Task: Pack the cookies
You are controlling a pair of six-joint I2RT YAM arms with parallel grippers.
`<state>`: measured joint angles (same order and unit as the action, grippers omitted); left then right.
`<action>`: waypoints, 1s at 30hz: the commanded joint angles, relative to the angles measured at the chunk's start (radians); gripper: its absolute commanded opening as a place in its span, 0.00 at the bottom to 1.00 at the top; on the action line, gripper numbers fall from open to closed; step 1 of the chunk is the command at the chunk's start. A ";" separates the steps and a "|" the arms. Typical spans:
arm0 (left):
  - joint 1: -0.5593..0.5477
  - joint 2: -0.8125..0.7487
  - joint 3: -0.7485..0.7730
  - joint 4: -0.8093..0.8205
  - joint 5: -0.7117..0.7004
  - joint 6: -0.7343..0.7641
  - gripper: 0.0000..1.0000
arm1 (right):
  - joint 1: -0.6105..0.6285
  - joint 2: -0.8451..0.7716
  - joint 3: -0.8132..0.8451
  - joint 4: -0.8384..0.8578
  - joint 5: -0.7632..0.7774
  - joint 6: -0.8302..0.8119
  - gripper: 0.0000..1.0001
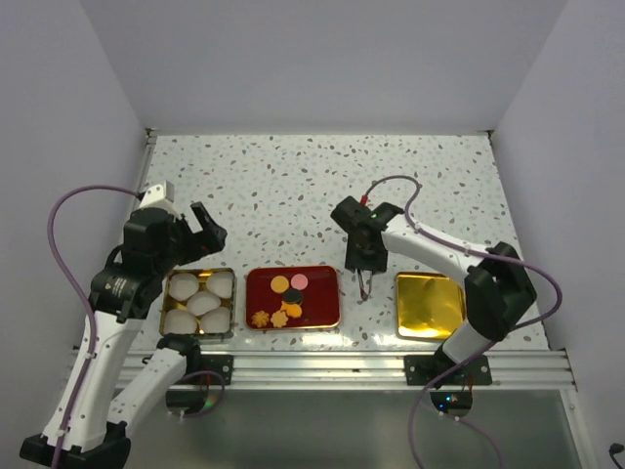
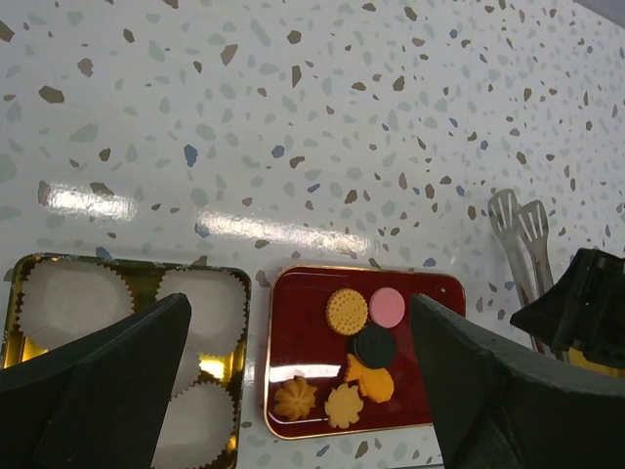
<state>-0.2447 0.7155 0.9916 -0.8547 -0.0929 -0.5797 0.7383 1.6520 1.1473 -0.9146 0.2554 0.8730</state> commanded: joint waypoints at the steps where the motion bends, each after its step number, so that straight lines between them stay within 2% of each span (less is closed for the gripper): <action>1: -0.007 0.012 0.085 0.020 0.031 0.017 1.00 | -0.002 -0.109 0.155 -0.125 0.085 0.007 0.51; 8: -0.007 0.030 0.110 0.075 0.166 0.009 0.99 | -0.001 -0.167 0.341 -0.191 0.009 0.032 0.50; 19: -0.007 0.009 0.122 0.043 0.142 0.024 0.99 | 0.025 -0.239 0.380 -0.211 -0.154 0.050 0.48; 22: -0.007 0.012 0.143 0.016 0.107 0.044 1.00 | 0.099 -0.230 0.411 -0.234 -0.171 0.054 0.48; 30: -0.005 0.004 0.215 -0.072 0.009 0.060 1.00 | 0.353 -0.175 0.437 -0.285 -0.085 0.144 0.49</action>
<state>-0.2451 0.7300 1.1492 -0.8757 -0.0357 -0.5522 1.0260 1.4593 1.5486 -1.1595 0.1322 0.9531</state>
